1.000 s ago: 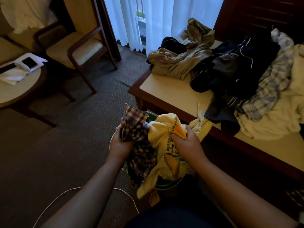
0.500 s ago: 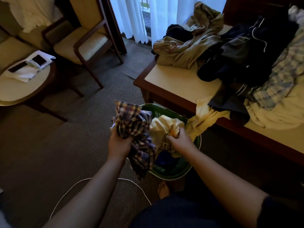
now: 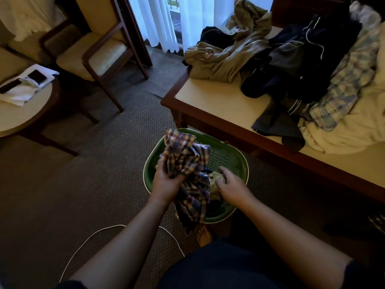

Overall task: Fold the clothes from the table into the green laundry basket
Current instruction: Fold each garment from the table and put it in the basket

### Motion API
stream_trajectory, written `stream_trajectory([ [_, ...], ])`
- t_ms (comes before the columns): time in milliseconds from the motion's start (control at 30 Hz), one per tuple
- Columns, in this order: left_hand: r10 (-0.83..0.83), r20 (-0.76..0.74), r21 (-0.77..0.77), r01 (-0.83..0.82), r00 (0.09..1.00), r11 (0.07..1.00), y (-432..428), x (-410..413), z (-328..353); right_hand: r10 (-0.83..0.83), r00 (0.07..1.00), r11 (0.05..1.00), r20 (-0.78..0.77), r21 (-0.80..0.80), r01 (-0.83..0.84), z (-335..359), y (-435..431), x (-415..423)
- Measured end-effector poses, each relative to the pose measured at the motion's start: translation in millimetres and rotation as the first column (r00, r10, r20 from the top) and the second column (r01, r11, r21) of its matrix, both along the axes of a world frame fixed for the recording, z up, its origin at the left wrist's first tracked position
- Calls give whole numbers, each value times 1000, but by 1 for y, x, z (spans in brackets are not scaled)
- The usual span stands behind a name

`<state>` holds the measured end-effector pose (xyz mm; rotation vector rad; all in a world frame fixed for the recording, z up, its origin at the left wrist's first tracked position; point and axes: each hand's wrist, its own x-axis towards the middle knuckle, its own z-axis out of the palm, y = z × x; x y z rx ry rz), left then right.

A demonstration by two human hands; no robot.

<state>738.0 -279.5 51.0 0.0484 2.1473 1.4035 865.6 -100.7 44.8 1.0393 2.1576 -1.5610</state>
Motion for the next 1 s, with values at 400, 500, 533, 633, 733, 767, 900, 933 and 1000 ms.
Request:
stream_trajectory([
  [400,-78,-70,-161,66,994,985,27,-20,8,33,996,999,-88,8,-33,22,7,-8],
  [500,-146,-123,-171,124,982,977,33,-12,11,46,995,999,-89,24,-44,21,10,-7],
  [533,-172,-130,-171,149,976,974,37,-9,14,43,995,999,-95,35,-40,23,11,-6],
  [633,-258,-120,-118,245,959,962,53,-1,20,12,992,995,-123,101,1,32,18,-2],
  [733,-350,-79,-33,348,934,937,80,10,29,-34,985,986,-167,156,60,46,32,8],
  [767,-382,-78,-7,383,921,924,92,12,33,-62,982,981,-179,171,93,50,39,12],
  [900,-528,-161,82,545,834,835,154,25,52,-188,945,933,-267,252,257,74,75,33],
  [933,-560,-188,94,582,807,808,171,29,58,-214,933,915,-290,275,295,80,87,38],
  [1000,-596,-223,129,630,771,766,207,35,65,-255,910,881,-328,309,359,90,113,47],
])
